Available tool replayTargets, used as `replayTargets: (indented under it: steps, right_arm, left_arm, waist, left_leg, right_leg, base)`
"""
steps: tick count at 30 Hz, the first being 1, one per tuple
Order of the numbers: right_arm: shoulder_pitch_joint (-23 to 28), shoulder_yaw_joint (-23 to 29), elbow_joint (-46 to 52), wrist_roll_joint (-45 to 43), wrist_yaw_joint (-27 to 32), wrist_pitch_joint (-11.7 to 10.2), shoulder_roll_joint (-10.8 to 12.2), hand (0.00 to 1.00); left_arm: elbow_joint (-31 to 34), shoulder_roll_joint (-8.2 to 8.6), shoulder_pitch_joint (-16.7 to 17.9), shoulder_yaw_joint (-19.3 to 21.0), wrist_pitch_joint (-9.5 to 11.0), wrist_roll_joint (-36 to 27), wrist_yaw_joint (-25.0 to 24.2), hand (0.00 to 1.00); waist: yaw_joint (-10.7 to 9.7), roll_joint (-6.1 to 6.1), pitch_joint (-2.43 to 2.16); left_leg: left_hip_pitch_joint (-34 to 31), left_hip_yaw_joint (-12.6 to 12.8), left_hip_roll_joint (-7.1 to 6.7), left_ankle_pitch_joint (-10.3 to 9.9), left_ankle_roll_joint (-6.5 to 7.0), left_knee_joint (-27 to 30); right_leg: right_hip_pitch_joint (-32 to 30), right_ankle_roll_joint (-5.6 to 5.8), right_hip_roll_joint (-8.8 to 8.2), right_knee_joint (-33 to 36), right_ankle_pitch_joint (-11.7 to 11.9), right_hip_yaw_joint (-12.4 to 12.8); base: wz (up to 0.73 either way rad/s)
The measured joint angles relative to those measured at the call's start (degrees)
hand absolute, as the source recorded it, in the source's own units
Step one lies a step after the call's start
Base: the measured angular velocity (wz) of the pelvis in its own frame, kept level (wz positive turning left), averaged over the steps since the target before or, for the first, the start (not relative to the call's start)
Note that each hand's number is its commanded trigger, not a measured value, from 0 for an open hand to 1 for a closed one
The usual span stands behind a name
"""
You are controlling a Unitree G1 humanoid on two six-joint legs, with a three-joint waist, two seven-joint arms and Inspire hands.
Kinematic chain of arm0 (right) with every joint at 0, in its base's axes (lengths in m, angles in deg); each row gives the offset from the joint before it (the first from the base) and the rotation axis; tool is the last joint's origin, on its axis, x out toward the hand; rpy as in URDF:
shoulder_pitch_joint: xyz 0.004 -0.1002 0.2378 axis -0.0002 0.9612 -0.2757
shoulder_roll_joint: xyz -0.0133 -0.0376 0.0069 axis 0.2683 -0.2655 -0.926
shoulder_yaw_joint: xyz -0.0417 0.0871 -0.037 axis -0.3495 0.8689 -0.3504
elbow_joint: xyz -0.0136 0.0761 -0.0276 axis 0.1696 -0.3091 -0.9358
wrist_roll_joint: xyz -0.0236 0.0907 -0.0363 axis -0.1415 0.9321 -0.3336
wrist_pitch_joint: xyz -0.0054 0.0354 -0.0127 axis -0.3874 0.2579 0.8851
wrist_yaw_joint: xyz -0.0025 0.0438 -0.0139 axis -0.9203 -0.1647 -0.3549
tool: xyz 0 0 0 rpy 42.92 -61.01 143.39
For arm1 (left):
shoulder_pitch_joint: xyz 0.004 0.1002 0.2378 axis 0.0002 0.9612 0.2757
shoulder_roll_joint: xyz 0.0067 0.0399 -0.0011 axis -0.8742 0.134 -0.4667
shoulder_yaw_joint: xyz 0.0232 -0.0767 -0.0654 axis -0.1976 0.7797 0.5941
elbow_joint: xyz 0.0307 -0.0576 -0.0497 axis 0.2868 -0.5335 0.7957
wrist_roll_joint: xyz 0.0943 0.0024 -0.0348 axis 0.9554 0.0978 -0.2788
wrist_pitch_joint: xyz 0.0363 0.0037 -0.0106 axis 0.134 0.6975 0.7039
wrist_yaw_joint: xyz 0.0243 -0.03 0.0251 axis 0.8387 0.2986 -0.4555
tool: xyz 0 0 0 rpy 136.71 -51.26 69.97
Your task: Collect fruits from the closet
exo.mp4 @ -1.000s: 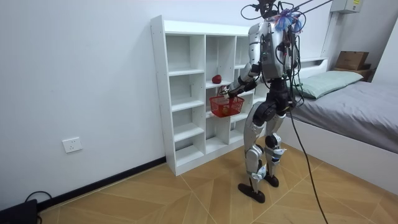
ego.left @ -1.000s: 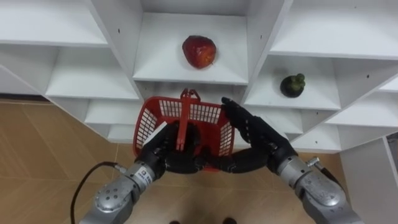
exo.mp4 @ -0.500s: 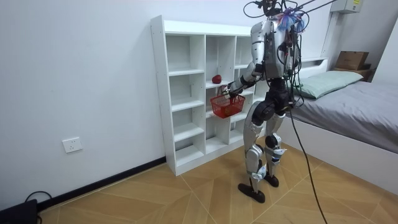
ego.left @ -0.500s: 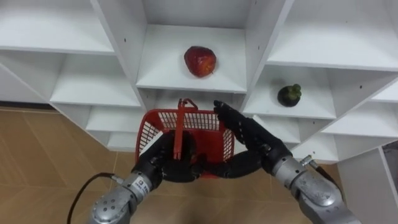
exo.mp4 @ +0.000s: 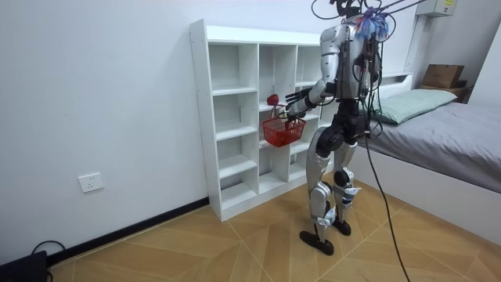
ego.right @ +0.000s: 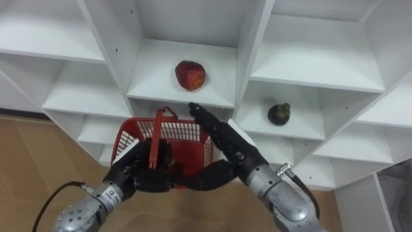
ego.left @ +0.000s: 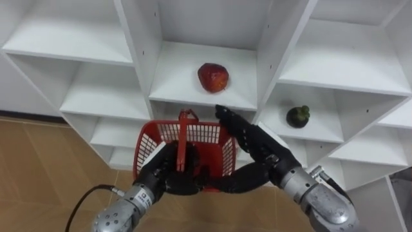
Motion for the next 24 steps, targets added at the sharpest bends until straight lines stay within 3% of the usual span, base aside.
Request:
replayTargets:
  steps: [6, 15, 18, 24]
  right_arm:
    - [0.0, 0.0, 3.7, 0.0, -0.4, 0.2, -0.3, 0.0]
    - [0.0, 0.3, 5.7, 0.0, -1.5, 0.3, -0.2, 0.0]
    - [0.0, 0.4, 5.7, 0.1, -1.3, 0.3, -0.1, 0.0]
    - [0.0, 3.2, 7.7, 0.1, 0.7, 0.3, 0.1, 0.0]
  left_arm:
    - [-0.1, 0.16, 0.4, 2.0, 0.0, 0.0, 0.1, 1.0]
    - [-0.1, 0.26, 2.3, 2.3, 0.0, -0.1, -0.1, 1.0]
    - [-0.1, 0.37, 2.8, 3.2, 0.0, 0.0, -0.1, 1.0]
    - [-0.1, -0.09, 3.0, 4.3, 0.0, 1.2, 0.1, 1.0]
  waist:
    - [0.3, -1.19, 0.38]
    - [1.4, -1.45, 0.39]
    - [1.6, -2.01, 0.62]
    - [1.5, -2.75, 0.61]
  left_leg:
    - [2.4, 0.1, 0.03, -0.2, -0.38, -0.5]
    - [3.6, 0.1, 0.05, -0.3, -0.44, -1.1]
    - [3.5, 0.1, 0.04, -0.3, -0.45, -1.2]
    - [3.4, 0.0, 0.02, -0.3, -0.44, -1.2]
  right_leg:
    - [2.4, 0.05, 0.36, -0.7, 0.0, 0.2]
    - [3.6, 0.05, 0.46, -1.2, 0.0, 0.3]
    - [3.5, 0.06, 0.5, -1.3, 0.0, 0.4]
    - [3.5, 0.06, 0.4, -1.3, 0.0, 0.4]
  base:
    - [-0.02]
    - [0.0]
    - [0.0]
    - [0.0]
